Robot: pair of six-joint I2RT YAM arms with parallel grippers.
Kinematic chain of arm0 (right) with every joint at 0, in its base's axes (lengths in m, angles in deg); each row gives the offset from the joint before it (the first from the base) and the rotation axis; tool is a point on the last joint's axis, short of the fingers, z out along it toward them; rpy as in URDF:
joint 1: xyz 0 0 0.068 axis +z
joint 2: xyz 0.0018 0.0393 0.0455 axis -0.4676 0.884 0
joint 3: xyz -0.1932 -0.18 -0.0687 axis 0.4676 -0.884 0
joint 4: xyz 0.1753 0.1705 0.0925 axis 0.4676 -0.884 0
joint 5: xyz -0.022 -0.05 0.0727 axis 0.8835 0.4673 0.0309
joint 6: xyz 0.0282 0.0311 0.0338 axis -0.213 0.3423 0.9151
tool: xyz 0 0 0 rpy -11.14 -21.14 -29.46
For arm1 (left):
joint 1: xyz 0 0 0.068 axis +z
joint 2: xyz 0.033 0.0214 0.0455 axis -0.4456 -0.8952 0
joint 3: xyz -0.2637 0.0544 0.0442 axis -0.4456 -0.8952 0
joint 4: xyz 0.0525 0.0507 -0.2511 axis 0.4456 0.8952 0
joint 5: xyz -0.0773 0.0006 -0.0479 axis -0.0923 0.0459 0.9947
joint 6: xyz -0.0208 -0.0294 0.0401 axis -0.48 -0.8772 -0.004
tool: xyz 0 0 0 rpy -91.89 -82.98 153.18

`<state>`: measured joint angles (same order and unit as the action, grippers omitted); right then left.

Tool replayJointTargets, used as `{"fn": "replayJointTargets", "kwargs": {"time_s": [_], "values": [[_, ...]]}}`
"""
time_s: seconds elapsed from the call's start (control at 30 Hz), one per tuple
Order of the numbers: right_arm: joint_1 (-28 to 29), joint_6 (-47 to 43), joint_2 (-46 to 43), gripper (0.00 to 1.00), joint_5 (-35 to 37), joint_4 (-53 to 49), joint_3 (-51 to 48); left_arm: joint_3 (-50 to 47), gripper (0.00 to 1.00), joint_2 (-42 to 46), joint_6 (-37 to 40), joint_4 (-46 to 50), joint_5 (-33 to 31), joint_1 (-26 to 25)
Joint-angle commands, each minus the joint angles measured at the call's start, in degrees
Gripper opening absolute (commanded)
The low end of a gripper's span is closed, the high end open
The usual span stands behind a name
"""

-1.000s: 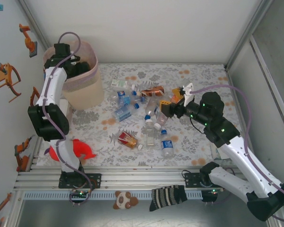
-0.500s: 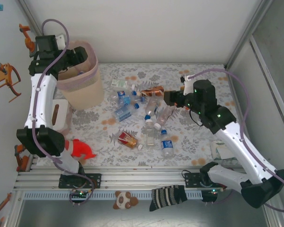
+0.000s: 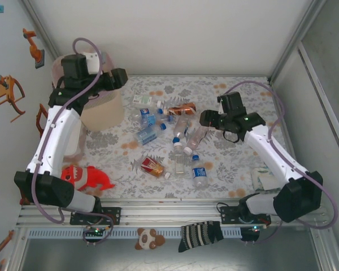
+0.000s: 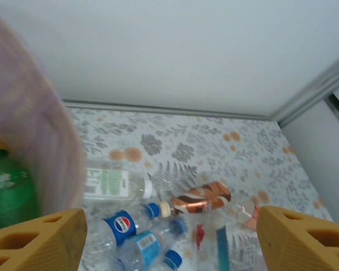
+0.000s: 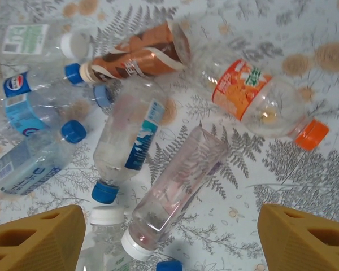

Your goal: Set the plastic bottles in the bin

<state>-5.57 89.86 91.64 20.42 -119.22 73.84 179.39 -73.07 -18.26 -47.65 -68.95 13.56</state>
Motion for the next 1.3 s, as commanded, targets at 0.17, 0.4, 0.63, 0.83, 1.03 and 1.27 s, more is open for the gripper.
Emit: {"fn": "replayJointTargets", "kwargs": {"time_s": [0.17,0.4,0.63,0.83,1.03,1.27], "values": [[0.56,23.90,7.25,0.75,6.53,3.11,-0.11,-8.72,0.78,3.00,-0.40,-8.60,3.03,-5.85],[0.85,30.16,15.26,0.71,6.37,3.54,3.56,-15.33,0.76,2.40,-5.24,-15.15,5.87,-9.95],[0.91,33.40,21.79,0.71,4.22,6.13,4.89,-16.42,0.76,2.20,-5.13,-15.38,4.59,-12.21],[0.92,34.84,26.62,0.69,3.47,7.16,4.84,-18.09,0.76,1.58,-7.38,-18.67,5.67,-12.97],[0.91,34.65,28.48,0.60,4.15,8.13,4.01,-18.36,0.76,0.35,-7.99,-19.44,5.45,-13.67],[0.83,34.58,26.44,0.49,6.69,7.53,3.55,-17.65,0.75,-1.63,-8.25,-20.10,5.79,-14.85]]}}
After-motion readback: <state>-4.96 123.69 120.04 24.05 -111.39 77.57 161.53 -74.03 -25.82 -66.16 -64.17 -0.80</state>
